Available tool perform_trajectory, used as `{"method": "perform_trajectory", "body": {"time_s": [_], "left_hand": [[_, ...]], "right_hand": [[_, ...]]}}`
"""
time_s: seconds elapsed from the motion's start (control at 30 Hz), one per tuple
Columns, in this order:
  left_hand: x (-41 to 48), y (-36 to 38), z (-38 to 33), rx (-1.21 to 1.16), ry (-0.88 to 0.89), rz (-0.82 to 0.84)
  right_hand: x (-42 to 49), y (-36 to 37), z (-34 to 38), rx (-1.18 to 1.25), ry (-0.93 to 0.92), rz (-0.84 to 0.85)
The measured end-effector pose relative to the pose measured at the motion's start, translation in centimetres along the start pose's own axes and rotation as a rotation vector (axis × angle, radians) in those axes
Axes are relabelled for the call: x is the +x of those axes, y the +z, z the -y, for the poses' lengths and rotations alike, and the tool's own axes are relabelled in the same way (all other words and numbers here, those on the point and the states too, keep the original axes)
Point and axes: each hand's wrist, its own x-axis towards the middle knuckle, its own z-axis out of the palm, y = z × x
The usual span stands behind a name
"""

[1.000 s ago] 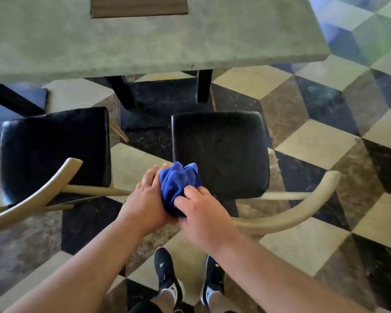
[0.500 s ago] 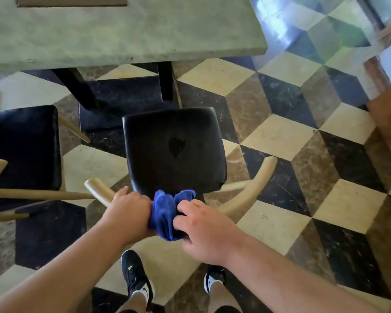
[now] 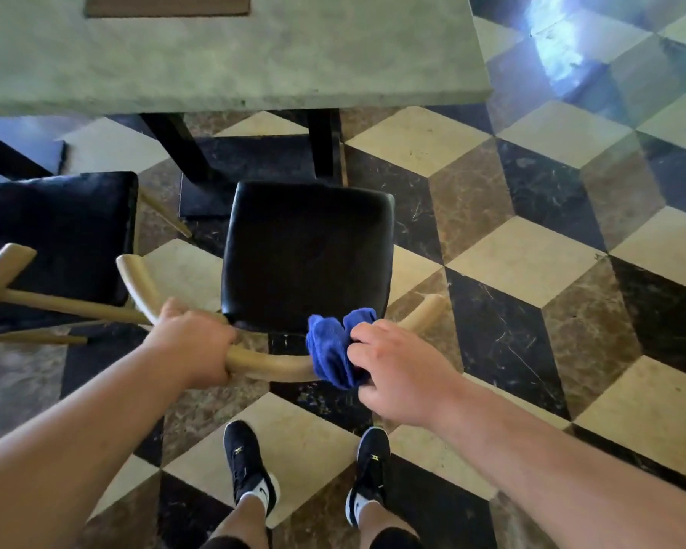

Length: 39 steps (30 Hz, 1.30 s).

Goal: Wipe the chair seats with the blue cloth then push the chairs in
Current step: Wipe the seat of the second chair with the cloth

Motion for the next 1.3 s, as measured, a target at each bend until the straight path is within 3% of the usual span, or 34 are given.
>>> {"method": "perform_trajectory", "body": {"time_s": [0.1, 0.23, 0.4, 0.5, 0.6, 0.73, 0.8, 1.0, 1.1, 1.17, 1.23, 1.3], "left_hand": [[-0.1, -0.2, -5.4, -0.220, 0.171, 0.041], [1.4, -0.7, -9.6, -0.370, 0.246, 0.056], [3.1, -1.6, -8.0, -0.424, 0.316, 0.248], [3.7, -1.6, -5.8, -0.415, 0.302, 0.333], [4.5, -1.3, -4.6, -0.414, 0.305, 0.407], [6.6, -0.5, -2.4, -0.380, 0.236, 0.424], [8.0, 0.2, -0.5, -0.358, 0.182, 0.414], [11.0, 1.9, 1.7, -0.336, 0.148, 0.439], [11.4, 1.7, 2.2, -0.356, 0.095, 0.297], [10.8, 0.9, 3.1, -0.344, 0.016, 0.085], [9.9, 0.2, 4.8, -0.291, -0.067, -0.162], [8.8, -0.3, 6.9, -0.257, -0.192, -0.329]], "right_hand": [[0.4, -0.4, 0.1, 0.101, 0.081, 0.003], [1.0, -1.6, -1.3, 0.114, 0.259, 0.022], [2.3, -4.0, -3.9, -0.094, 0.489, 0.115], [5.7, -3.7, -4.1, -0.227, 0.554, 0.310], [10.6, -0.6, -4.6, -0.272, 0.519, 0.756], [15.6, 5.6, -8.7, -0.405, 0.513, 1.042], [17.2, 8.1, -10.9, -0.427, 0.464, 1.105], [21.0, 13.0, -14.2, -0.431, 0.420, 1.072], [22.1, 13.9, -13.5, -0.385, 0.463, 1.073], [22.3, 13.4, -12.5, -0.306, 0.489, 1.046], [23.1, 12.1, -10.4, -0.030, 0.558, 0.930], [24.3, 10.9, -7.3, 0.399, 0.653, 0.776]]}}
